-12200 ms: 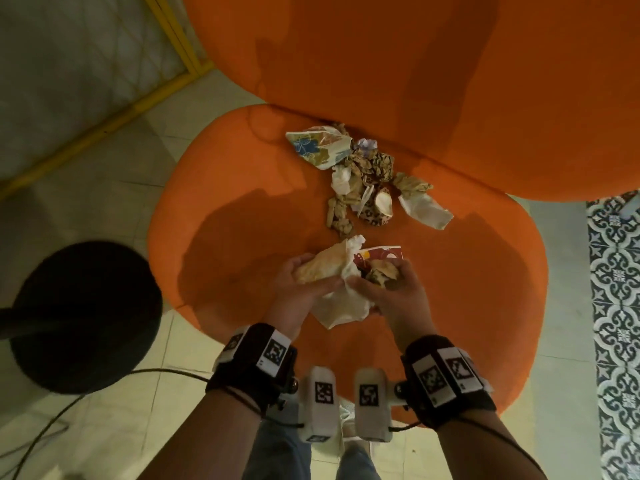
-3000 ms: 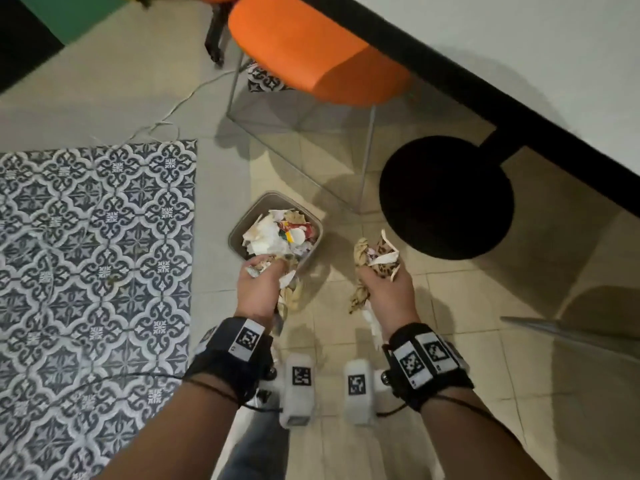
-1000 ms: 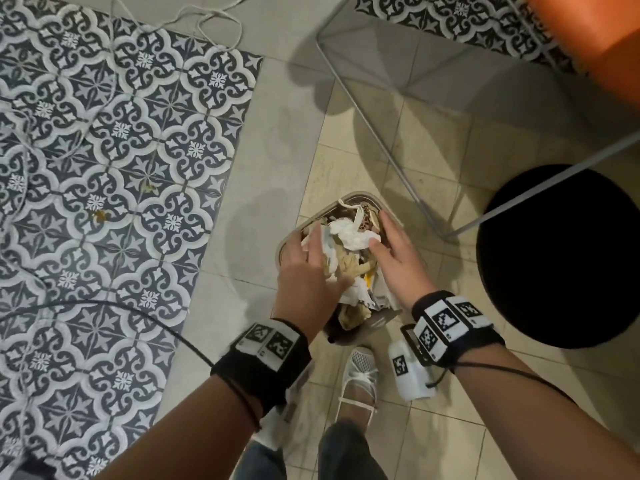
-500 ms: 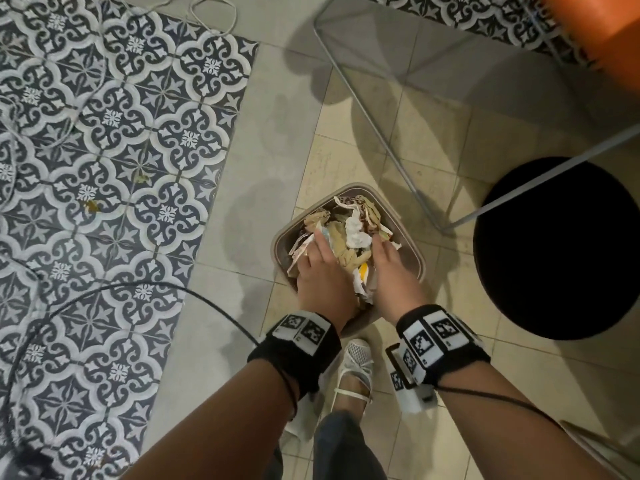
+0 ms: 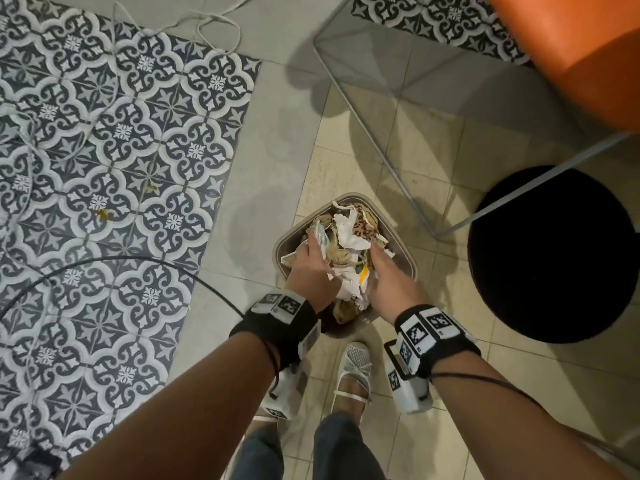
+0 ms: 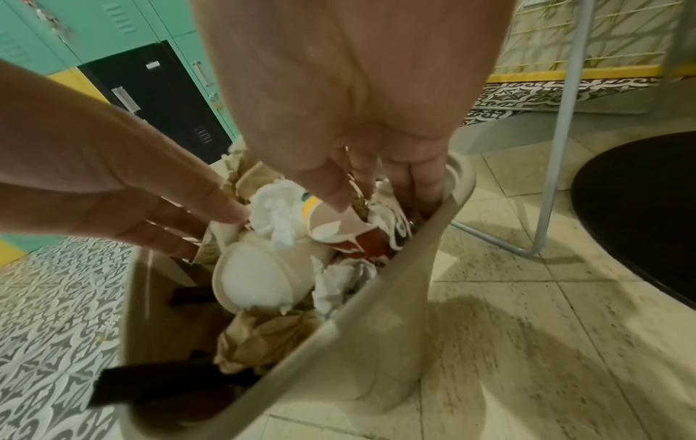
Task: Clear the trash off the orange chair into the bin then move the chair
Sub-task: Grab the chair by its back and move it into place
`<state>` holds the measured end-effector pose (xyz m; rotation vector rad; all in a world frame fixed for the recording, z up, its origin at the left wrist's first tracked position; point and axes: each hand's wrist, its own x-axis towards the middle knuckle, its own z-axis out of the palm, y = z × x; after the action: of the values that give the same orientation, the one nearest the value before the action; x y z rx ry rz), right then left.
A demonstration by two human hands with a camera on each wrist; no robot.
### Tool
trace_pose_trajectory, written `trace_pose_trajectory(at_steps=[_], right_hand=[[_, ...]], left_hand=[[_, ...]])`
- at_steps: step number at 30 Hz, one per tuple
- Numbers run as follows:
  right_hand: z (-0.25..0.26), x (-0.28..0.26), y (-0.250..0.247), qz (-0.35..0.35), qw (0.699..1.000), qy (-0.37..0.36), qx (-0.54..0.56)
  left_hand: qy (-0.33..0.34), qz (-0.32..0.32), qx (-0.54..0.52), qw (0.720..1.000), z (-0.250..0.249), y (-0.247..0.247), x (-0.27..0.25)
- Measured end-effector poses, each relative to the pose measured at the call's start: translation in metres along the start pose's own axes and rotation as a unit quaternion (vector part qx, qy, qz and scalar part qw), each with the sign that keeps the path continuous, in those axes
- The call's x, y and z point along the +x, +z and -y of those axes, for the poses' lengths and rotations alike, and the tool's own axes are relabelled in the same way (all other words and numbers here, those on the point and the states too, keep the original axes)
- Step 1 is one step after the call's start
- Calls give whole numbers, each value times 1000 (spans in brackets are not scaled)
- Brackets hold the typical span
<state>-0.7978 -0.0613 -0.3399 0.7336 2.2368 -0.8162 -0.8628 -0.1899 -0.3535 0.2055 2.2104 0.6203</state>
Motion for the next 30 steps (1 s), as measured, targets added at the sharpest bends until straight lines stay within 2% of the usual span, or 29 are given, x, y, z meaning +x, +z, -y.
trace_pose_trajectory(at_steps=[5, 11, 15, 21, 26, 30], right_hand=[[5, -17, -11, -17, 1000, 8, 1], [3, -43, -26, -45, 998, 27, 45], [1, -79, -34, -85, 992, 47, 78], [-7, -189, -26, -175, 971, 66, 150], [-28, -305, -7, -228, 943, 138, 197], [-63, -404, 27, -258, 911, 213, 242]], left_hand=[[-12, 8, 14, 1000, -13, -16, -10], [37, -11, 68, 997, -25, -33, -33], [68, 2, 97, 993, -34, -44, -61], [126, 40, 150, 980, -51, -61, -129], [176, 80, 229, 954, -72, -60, -204], [243, 152, 275, 918, -90, -43, -276]])
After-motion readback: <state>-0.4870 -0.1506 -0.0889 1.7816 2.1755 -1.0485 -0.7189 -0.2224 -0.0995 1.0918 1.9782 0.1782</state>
